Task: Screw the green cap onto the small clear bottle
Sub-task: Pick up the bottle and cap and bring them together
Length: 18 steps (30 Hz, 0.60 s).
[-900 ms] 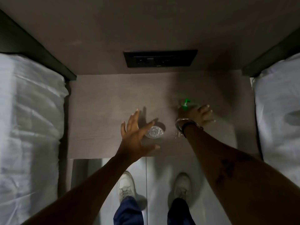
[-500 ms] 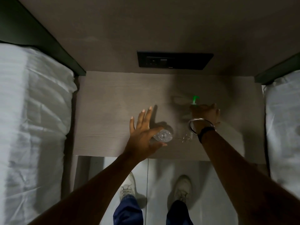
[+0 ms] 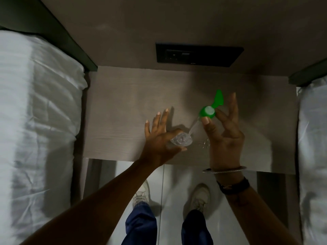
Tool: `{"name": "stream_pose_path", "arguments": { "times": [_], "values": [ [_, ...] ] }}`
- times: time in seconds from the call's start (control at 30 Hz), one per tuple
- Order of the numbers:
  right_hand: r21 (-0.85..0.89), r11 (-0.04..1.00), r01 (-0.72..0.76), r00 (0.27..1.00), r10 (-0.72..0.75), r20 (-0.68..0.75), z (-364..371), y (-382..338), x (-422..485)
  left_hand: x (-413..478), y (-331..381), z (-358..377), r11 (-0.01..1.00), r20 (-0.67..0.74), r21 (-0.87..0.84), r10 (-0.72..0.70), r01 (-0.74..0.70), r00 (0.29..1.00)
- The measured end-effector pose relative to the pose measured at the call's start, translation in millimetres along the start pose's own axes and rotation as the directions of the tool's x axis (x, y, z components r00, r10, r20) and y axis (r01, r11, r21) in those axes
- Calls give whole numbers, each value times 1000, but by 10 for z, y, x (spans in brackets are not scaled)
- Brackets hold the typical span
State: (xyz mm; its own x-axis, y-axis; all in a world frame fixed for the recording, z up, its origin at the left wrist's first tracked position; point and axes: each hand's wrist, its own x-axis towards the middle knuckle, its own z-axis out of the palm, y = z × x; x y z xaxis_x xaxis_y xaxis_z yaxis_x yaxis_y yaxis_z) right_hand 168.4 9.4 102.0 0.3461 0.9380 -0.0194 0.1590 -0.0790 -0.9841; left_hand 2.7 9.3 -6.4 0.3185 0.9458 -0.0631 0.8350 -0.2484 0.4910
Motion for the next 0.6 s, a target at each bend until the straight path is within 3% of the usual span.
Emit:
{"name": "stream_pose_path", "arguments": {
  "times": [0.17,0.3,0.47,0.6],
  "values": [
    [-55,997,49,995,-44,87,101,170,-25,15,-28,57,1000,7,-25,-17,17,1000],
    [-213,969,127,981,-92,170,95,386,-110,4,-25,54,999,-14,-38,-9,9,1000],
    [-412,837,360,913,-225,341,-12,625,-307,-29,0,5,991,-31,-132,14,-18,999],
    [-458,766,451,877,-285,388,-57,707,-178,-25,-13,3,990,-22,-142,5,-8,1000]
  ]
}}
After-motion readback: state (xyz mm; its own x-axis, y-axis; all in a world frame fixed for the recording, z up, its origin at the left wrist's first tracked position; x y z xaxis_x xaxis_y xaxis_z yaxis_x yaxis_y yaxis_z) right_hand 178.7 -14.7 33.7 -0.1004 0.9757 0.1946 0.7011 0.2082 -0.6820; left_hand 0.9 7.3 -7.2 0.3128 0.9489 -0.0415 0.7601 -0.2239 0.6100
